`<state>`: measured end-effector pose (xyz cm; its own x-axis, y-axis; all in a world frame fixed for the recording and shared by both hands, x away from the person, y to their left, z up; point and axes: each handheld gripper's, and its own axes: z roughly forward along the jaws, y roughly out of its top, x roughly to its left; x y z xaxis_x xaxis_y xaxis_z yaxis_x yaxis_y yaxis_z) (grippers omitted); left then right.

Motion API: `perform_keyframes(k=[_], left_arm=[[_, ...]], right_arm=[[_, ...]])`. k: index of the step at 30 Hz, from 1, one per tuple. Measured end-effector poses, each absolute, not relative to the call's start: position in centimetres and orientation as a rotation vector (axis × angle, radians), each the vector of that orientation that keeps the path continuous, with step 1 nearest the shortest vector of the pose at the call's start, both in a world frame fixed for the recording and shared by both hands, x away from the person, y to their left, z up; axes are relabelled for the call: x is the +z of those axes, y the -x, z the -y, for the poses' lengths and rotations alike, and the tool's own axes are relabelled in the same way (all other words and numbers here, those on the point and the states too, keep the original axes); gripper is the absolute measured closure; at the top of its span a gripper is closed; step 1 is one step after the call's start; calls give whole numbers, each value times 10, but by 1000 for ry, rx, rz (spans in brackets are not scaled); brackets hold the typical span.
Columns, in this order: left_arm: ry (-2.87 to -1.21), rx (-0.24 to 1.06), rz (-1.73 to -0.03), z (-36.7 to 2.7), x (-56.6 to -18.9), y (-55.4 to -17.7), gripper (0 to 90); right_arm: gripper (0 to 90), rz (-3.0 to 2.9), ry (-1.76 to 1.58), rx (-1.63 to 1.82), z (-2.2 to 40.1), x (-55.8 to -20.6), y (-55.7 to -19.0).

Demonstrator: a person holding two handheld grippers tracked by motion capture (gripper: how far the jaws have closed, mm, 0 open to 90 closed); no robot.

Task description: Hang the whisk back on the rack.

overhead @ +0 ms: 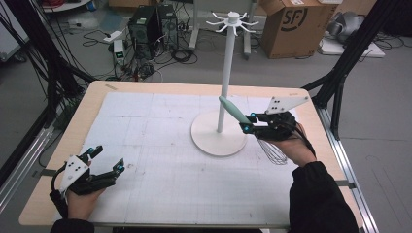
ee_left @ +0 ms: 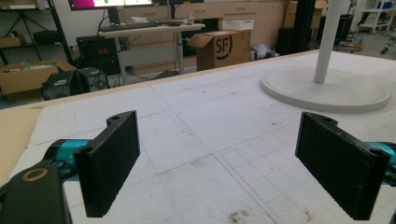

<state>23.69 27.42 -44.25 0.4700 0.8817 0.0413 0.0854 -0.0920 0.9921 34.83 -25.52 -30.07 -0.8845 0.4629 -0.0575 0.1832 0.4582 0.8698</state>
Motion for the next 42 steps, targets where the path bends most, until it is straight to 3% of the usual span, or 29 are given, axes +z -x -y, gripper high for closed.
perform_keyframes(k=[27, 42], left_arm=[[-1533, 835, -880, -274, -443, -237, 144], [-1514, 822, -877, -275, -443, -239, 145]], right_arm=[[694, -2101, -670, 1770, 304, -230, -356], [693, -2010, -731, 1781, 307, -214, -386]])
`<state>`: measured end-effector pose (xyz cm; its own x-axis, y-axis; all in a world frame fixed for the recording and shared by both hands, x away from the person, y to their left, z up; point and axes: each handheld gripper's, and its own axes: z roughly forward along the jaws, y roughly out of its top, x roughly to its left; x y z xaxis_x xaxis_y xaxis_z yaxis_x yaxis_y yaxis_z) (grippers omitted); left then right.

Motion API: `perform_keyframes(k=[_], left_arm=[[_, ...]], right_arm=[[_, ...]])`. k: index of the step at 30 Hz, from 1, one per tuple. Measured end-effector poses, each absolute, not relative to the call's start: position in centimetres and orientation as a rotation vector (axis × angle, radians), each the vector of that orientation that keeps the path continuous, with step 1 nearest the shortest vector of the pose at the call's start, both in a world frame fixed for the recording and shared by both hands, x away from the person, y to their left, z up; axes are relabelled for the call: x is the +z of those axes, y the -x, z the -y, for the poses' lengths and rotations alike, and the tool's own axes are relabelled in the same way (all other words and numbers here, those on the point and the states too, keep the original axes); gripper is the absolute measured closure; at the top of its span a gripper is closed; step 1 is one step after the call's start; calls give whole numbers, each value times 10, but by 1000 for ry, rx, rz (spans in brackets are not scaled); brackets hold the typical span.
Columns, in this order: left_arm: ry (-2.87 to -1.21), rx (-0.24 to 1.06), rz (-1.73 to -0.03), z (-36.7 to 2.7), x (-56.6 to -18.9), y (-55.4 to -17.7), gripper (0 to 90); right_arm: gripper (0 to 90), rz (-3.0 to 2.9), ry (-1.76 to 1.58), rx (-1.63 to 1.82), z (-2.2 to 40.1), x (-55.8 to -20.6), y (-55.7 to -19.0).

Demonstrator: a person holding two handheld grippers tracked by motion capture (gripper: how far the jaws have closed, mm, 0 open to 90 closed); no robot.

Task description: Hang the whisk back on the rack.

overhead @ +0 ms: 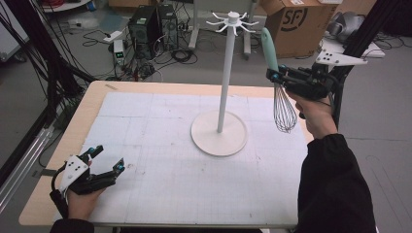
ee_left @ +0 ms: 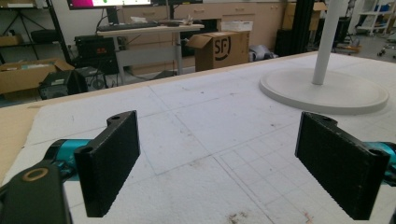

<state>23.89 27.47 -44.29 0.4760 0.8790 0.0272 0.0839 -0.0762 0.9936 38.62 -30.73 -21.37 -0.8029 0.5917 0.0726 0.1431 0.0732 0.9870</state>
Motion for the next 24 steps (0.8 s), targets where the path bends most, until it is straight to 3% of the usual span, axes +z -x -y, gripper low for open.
perform_keyframes(k=[9, 24], left_arm=[[-1508, 806, -869, -273, -443, -244, 145], [-1496, 806, -867, -273, -442, -244, 145]], right_arm=[[693, -1980, -748, 1753, 307, -205, -410], [693, -1928, -710, 1701, 288, -200, -407]])
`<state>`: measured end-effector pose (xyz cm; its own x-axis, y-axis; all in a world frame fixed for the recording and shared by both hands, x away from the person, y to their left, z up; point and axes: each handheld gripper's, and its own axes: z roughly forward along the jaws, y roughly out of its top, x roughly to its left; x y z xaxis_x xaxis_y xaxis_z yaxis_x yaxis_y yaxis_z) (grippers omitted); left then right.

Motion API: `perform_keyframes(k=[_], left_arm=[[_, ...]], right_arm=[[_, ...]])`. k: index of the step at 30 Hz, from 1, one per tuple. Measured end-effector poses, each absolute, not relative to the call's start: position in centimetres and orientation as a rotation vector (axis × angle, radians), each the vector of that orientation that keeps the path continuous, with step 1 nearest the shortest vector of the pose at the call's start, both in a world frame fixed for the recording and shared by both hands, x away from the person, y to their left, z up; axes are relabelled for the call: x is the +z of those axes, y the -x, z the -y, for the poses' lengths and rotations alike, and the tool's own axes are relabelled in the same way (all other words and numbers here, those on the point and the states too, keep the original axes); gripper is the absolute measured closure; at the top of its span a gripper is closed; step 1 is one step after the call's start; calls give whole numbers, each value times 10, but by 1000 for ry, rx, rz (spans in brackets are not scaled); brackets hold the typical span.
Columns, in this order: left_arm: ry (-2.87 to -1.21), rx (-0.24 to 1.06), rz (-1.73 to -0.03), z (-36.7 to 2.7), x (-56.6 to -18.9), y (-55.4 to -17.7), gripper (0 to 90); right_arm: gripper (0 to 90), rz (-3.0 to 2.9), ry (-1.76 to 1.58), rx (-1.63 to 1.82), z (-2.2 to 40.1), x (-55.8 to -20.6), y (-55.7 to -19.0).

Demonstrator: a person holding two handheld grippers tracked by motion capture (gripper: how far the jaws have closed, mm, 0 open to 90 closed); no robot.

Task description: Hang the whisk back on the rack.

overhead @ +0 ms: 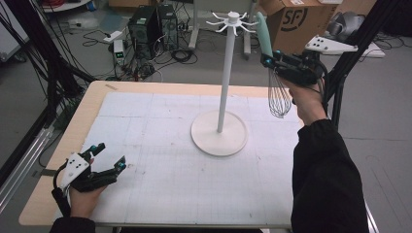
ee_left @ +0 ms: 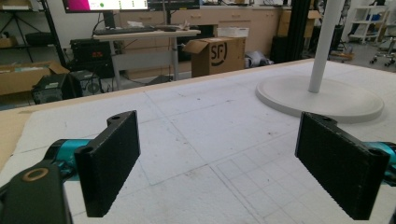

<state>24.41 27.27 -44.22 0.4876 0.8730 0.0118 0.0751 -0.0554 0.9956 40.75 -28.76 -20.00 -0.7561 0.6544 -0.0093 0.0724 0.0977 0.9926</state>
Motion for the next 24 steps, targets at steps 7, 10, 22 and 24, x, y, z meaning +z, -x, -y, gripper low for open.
perform_keyframes(k=[7, 10, 22, 24], left_arm=[[-1498, 808, -866, -273, -442, -243, 145], [-1498, 810, -866, -273, -442, -243, 146], [-1497, 810, -865, -273, -442, -243, 146], [-1496, 811, -864, -273, -442, -243, 145]], right_arm=[[693, -1920, -711, 1657, 279, -203, -404], [693, -1894, -716, 1659, 278, -206, -404], [693, -1831, -733, 1600, 262, -214, -405], [692, -1820, -718, 1588, 256, -217, -404]])
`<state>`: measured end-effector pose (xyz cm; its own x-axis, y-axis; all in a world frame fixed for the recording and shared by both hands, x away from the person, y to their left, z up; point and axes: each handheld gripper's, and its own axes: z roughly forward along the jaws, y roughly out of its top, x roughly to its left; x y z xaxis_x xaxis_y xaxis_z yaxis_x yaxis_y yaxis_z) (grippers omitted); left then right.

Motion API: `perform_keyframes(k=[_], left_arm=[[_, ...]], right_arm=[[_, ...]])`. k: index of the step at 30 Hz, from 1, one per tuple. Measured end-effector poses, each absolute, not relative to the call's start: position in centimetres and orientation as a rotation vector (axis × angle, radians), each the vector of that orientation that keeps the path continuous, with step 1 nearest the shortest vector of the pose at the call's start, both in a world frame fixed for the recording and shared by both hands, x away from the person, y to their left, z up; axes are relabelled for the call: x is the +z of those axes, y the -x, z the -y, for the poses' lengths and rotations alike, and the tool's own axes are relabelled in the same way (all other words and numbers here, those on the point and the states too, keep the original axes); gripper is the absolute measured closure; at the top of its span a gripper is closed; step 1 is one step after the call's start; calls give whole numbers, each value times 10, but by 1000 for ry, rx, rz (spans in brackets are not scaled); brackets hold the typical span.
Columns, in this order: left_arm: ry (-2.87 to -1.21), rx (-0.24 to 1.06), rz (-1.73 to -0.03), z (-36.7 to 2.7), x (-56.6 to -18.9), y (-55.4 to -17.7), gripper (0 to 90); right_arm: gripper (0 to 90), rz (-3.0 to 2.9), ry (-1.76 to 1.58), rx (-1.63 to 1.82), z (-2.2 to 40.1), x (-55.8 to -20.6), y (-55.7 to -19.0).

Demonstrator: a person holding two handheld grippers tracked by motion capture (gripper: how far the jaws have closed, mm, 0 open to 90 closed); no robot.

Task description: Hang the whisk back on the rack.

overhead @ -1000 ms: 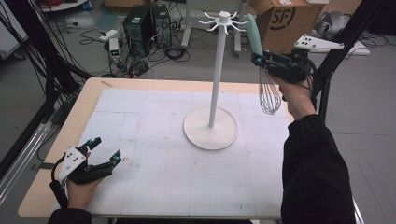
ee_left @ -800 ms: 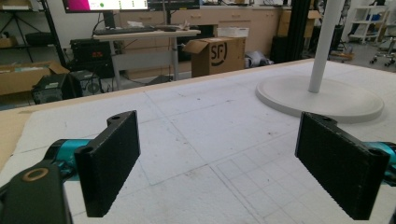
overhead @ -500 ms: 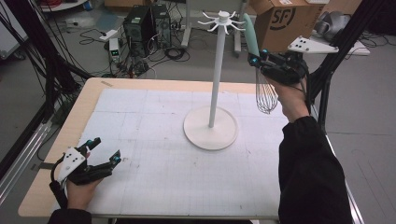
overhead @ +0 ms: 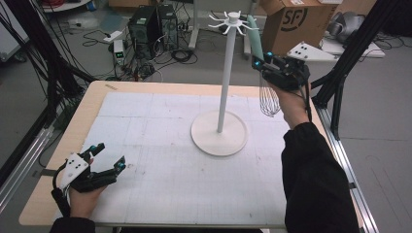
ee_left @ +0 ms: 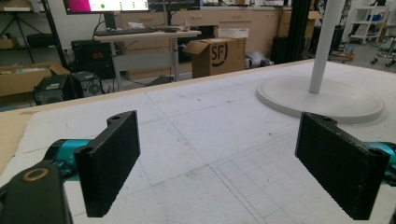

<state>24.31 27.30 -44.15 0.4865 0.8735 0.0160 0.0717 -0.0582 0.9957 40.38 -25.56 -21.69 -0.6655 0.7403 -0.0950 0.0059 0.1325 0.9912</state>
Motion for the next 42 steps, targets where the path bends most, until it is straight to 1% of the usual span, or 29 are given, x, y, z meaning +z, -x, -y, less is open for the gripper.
perform_keyframes(k=[6, 30, 32, 34, 37, 38, 39, 40, 41, 42], left_arm=[[-1494, 814, -864, -274, -441, -242, 145], [-1494, 817, -858, -273, -440, -240, 145], [-1491, 818, -859, -273, -440, -240, 145], [-1493, 820, -858, -273, -440, -240, 145], [-1491, 818, -860, -273, -440, -240, 145], [-1491, 818, -861, -273, -440, -240, 145], [-1493, 822, -860, -274, -440, -240, 145], [-1496, 823, -859, -274, -439, -239, 145], [-1495, 822, -859, -274, -439, -239, 145], [-1494, 822, -859, -274, -439, -239, 145]], right_arm=[[692, -1808, -706, 1628, 245, -219, -405], [678, -1809, -720, 1672, 250, -224, -404], [660, -1828, -723, 1683, 250, -225, -405], [612, -1859, -726, 1672, 250, -226, -405], [601, -1860, -729, 1688, 250, -232, -406], [585, -1863, -741, 1694, 251, -234, -406], [560, -1864, -743, 1703, 252, -236, -406], [489, -1862, -755, 1701, 253, -238, -406], [441, -1854, -775, 1698, 254, -240, -406], [435, -1857, -780, 1713, 255, -241, -406]])
